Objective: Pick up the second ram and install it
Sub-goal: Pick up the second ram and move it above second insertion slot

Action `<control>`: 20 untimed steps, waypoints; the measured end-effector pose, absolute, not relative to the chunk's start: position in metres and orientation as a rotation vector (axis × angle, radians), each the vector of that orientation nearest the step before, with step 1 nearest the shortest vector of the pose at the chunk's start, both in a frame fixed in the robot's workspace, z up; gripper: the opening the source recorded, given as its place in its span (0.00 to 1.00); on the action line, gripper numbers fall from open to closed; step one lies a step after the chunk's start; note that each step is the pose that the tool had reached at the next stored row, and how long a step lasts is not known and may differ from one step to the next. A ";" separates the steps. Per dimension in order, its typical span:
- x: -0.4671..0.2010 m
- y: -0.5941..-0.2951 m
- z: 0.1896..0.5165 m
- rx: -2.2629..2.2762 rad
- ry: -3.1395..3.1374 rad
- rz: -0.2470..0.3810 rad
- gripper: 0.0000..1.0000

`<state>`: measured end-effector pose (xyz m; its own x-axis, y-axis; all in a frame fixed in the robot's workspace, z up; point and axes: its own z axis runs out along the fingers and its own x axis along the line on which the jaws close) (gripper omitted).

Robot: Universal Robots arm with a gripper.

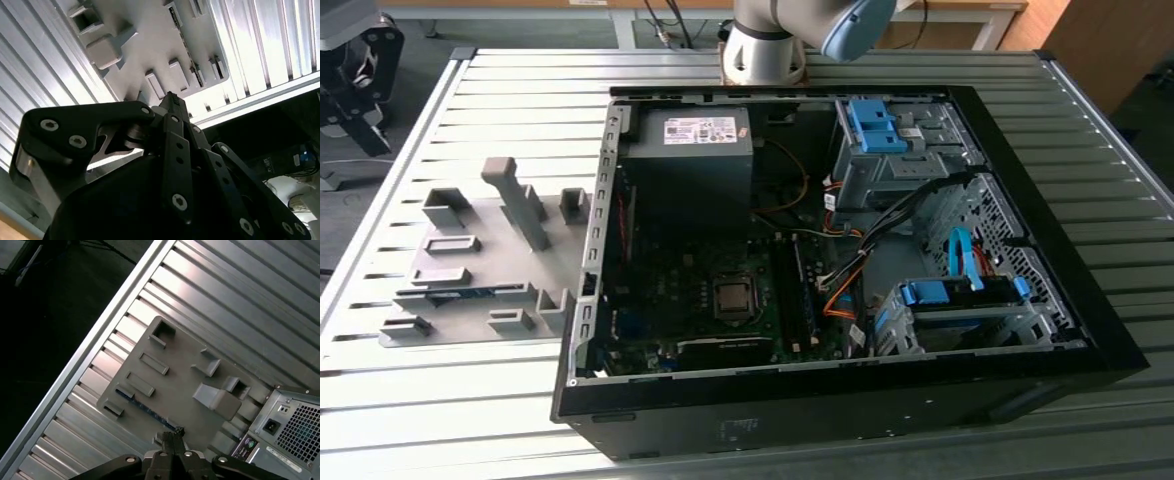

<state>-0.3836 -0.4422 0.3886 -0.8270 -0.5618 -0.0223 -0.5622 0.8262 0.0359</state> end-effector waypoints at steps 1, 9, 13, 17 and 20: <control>-0.384 -0.442 0.388 -0.942 2.986 0.064 0.11; -0.384 -0.442 0.388 -1.104 2.934 0.055 0.11; -0.384 -0.442 0.387 -1.186 2.904 0.052 0.11; -0.384 -0.442 0.387 -1.265 2.872 0.047 0.11; -0.384 -0.442 0.387 -1.334 2.842 0.046 0.11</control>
